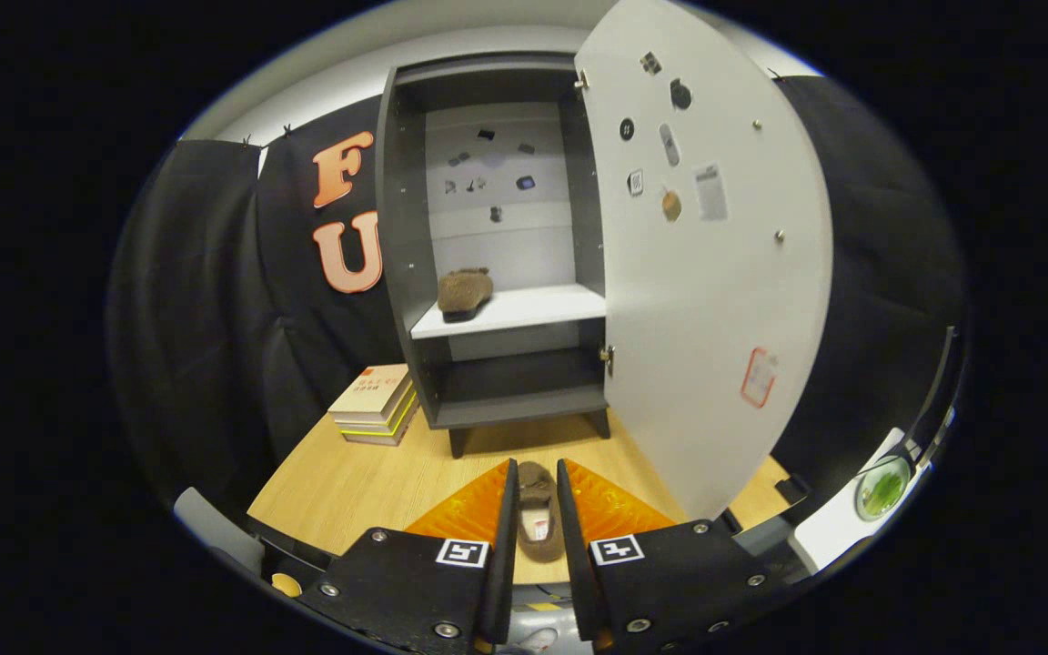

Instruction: Open the shoe cabinet door, grab the shoes and put them into the shoe cabinet, then close the shoe cabinet door.

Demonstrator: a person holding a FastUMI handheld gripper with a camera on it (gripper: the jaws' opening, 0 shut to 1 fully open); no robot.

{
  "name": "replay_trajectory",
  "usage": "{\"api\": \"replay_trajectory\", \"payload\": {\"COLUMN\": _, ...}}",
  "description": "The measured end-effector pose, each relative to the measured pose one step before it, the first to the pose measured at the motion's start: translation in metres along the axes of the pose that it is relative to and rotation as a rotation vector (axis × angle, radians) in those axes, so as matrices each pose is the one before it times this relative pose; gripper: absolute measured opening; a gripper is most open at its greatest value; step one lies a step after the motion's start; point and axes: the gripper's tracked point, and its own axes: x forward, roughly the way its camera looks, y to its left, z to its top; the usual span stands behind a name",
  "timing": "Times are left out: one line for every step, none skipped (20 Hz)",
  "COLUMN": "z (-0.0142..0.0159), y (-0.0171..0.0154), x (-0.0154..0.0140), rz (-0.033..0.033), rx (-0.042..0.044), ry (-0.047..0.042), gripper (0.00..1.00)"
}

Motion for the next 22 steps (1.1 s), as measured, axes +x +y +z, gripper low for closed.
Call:
{"api": "replay_trajectory", "payload": {"z": -0.01825, "y": 0.00086, "x": 0.01192, "rz": 0.0093, "rx": 0.00902, "ry": 0.02754, "gripper": 0.27}}
{"api": "replay_trajectory", "payload": {"z": -0.01633, "y": 0.00031, "x": 0.01136, "rz": 0.01699, "rx": 0.00807, "ry": 0.03111, "gripper": 0.27}}
{"api": "replay_trajectory", "payload": {"z": -0.01257, "y": 0.00105, "x": 0.01388, "rz": 0.00808, "rx": 0.00164, "ry": 0.03011, "gripper": 0.27}}
{"api": "replay_trajectory", "payload": {"z": -0.01132, "y": 0.00051, "x": 0.01507, "rz": 0.00937, "rx": 0.00102, "ry": 0.02654, "gripper": 0.27}}
{"api": "replay_trajectory", "payload": {"z": -0.01165, "y": 0.00291, "x": 0.01612, "rz": 0.00375, "rx": -0.00483, "ry": 0.02516, "gripper": 0.26}}
{"api": "replay_trajectory", "payload": {"z": -0.01051, "y": 0.00021, "x": 0.01616, "rz": 0.00571, "rx": -0.00289, "ry": 0.03019, "gripper": 0.27}}
{"api": "replay_trajectory", "payload": {"z": -0.00893, "y": 0.00066, "x": 0.01221, "rz": 0.01151, "rx": -0.00132, "ry": 0.0313, "gripper": 0.27}}
{"api": "replay_trajectory", "payload": {"z": -0.00762, "y": 0.00085, "x": 0.01395, "rz": 0.01162, "rx": 0.00055, "ry": 0.0262, "gripper": 0.27}}
{"api": "replay_trajectory", "payload": {"z": -0.0083, "y": 0.00181, "x": 0.01469, "rz": 0.01108, "rx": -0.00549, "ry": 0.02841, "gripper": 0.27}}
{"api": "replay_trajectory", "payload": {"z": -0.0076, "y": 0.00087, "x": 0.0141, "rz": 0.00631, "rx": -0.01087, "ry": 0.0246, "gripper": 0.27}}
{"api": "replay_trajectory", "payload": {"z": -0.00726, "y": 0.00023, "x": 0.01445, "rz": 0.00502, "rx": -0.01295, "ry": 0.02592, "gripper": 0.27}}
{"api": "replay_trajectory", "payload": {"z": -0.00686, "y": -0.00079, "x": 0.01477, "rz": 0.00496, "rx": -0.00816, "ry": 0.02747, "gripper": 0.27}}
{"api": "replay_trajectory", "payload": {"z": -0.00524, "y": -0.00082, "x": 0.01227, "rz": 0.00716, "rx": 0.00169, "ry": 0.02396, "gripper": 0.27}}
{"api": "replay_trajectory", "payload": {"z": -0.00518, "y": -0.00083, "x": 0.01123, "rz": 0.00956, "rx": 0.00976, "ry": 0.02027, "gripper": 0.27}}
{"api": "replay_trajectory", "payload": {"z": -0.00364, "y": -0.00202, "x": 0.01014, "rz": 0.00502, "rx": 0.01493, "ry": 0.01668, "gripper": 0.27}}
{"api": "replay_trajectory", "payload": {"z": -0.00335, "y": -0.00325, "x": 0.01085, "rz": 0.0, "rx": 0.02215, "ry": 0.012, "gripper": 0.27}}
{"api": "replay_trajectory", "payload": {"z": -0.00152, "y": -0.00154, "x": 0.00952, "rz": 0.00697, "rx": 0.02285, "ry": 0.00775, "gripper": 0.27}}
{"api": "replay_trajectory", "payload": {"z": -0.00108, "y": -0.00056, "x": 0.00861, "rz": 0.00636, "rx": 0.01804, "ry": 0.0101, "gripper": 0.27}}
{"api": "replay_trajectory", "payload": {"z": -0.00195, "y": -0.00114, "x": 0.0082, "rz": 0.00364, "rx": 0.00935, "ry": 0.0131, "gripper": 0.28}}
{"api": "replay_trajectory", "payload": {"z": -0.00111, "y": -0.00121, "x": 0.00749, "rz": 0.002, "rx": -0.00009, "ry": 0.01143, "gripper": 0.29}}
{"api": "replay_trajectory", "payload": {"z": -0.0007, "y": 0.00118, "x": 0.00913, "rz": 0.00278, "rx": 0.00145, "ry": 0.00687, "gripper": 0.29}}
{"api": "replay_trajectory", "payload": {"z": 0.00077, "y": 0.00242, "x": 0.00848, "rz": 0.00331, "rx": 0.00686, "ry": 0.00327, "gripper": 0.28}}
